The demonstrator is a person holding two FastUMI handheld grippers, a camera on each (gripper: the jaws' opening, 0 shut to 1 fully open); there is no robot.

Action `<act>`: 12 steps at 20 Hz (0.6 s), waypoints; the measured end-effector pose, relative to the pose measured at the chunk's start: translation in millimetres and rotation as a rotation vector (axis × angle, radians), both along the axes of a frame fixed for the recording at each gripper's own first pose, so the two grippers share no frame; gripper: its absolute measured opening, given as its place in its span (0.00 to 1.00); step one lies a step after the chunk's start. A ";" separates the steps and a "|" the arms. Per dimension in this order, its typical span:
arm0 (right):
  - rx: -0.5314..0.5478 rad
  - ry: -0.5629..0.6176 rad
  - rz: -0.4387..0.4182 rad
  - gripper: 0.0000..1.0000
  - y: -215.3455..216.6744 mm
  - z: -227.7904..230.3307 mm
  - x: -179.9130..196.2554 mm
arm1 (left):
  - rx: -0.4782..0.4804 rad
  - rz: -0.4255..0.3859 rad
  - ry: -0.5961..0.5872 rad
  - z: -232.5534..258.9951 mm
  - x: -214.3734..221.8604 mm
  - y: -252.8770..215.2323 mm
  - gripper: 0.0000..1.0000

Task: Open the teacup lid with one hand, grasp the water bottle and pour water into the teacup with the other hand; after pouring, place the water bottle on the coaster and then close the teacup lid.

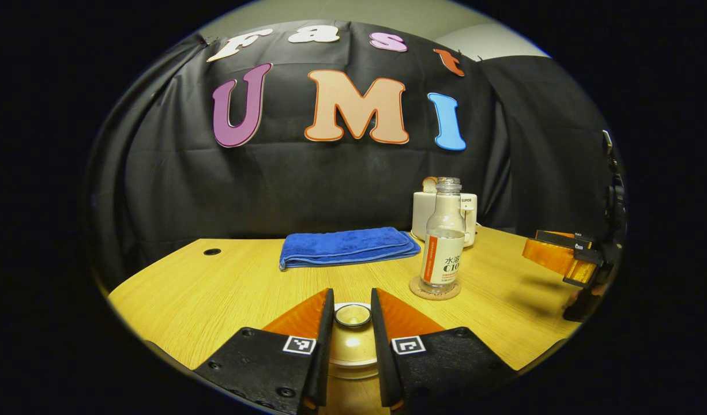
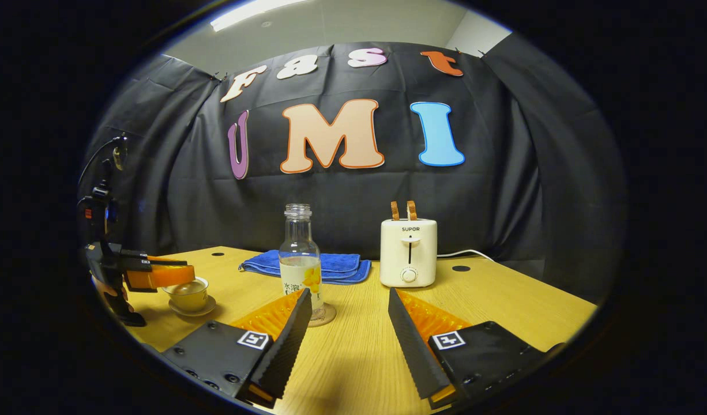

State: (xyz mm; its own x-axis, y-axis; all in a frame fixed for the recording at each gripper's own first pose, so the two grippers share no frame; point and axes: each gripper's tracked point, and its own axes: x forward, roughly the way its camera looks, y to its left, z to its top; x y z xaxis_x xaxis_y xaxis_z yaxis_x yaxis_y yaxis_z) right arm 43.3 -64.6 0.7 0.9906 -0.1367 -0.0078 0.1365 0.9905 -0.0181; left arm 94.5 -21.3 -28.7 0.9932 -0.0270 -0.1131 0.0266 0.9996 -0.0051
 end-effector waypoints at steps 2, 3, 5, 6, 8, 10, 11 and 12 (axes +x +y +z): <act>0.000 0.000 0.000 0.84 0.0 0.4 0.1 | -0.005 -0.003 0.004 -1.3 -3.5 -0.4 0.45; 0.000 0.000 0.000 0.84 0.0 0.7 0.0 | -0.008 -0.001 -0.003 -0.9 -4.8 0.5 0.60; 0.000 0.000 0.000 0.84 -0.1 0.4 0.4 | -0.004 0.008 -0.027 5.5 -9.5 0.8 0.88; 0.000 0.001 -0.001 0.87 0.0 0.5 0.0 | 0.005 0.015 -0.045 8.7 -13.5 2.8 0.94; 0.000 0.000 -0.002 0.87 -0.8 0.2 0.1 | 0.007 0.036 -0.084 13.3 -18.4 5.7 0.99; 0.000 0.000 -0.001 0.84 -0.6 0.6 -1.1 | 0.010 0.056 -0.115 18.8 -24.5 10.7 0.98; 0.000 0.000 0.001 0.86 0.2 0.7 -1.9 | 0.009 0.066 -0.120 19.2 -27.3 12.7 0.98; 0.000 0.000 0.003 0.86 0.6 1.3 -3.4 | 0.011 0.076 -0.115 18.5 -29.5 14.3 0.98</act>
State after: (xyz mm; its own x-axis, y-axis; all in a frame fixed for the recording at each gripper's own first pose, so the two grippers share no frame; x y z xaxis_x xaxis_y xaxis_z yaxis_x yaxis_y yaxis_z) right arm 39.9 -63.9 2.0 0.9909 -0.1341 -0.0076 0.1340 0.9908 -0.0178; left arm 64.9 -7.0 -10.3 0.9988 0.0490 0.0018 -0.0490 0.9988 0.0046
